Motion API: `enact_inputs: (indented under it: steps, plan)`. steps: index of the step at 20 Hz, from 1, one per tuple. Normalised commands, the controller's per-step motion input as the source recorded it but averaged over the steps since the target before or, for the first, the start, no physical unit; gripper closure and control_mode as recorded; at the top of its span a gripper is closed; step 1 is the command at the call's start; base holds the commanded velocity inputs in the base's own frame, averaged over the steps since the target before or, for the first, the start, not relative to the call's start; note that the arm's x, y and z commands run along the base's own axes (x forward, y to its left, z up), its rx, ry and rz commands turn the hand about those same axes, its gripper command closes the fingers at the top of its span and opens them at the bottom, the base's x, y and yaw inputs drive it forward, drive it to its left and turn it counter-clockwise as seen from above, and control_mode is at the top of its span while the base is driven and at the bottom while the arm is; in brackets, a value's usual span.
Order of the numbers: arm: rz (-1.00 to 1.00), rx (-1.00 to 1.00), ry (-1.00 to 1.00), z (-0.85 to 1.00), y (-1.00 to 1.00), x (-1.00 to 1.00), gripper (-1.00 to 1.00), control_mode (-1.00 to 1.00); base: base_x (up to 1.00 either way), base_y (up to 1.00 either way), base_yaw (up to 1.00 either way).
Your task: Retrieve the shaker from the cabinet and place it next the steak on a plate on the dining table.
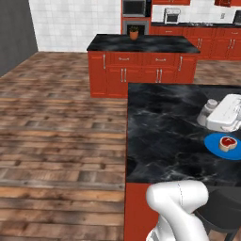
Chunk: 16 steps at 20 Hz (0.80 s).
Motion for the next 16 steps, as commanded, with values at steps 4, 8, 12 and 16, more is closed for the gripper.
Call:
enact_inputs:
  steps: [4,8,12,16]
  plan:
    - [-0.20,0.00,0.05,-0.02,-0.24,0.38,1.00,-1.00,0.00,0.00,0.00]
    - [-0.18,0.00,0.00,-0.18,-0.27,0.16,1.00,-1.00,0.00,0.00,0.00]
    - [-0.15,0.00,0.00,-0.22,-0.14,0.01,1.00,-1.00,0.00,0.00,0.00]
    - [-0.18,0.00,0.00,-0.11,-0.05,0.11,1.00,-1.00,0.00,0.00,0.00]
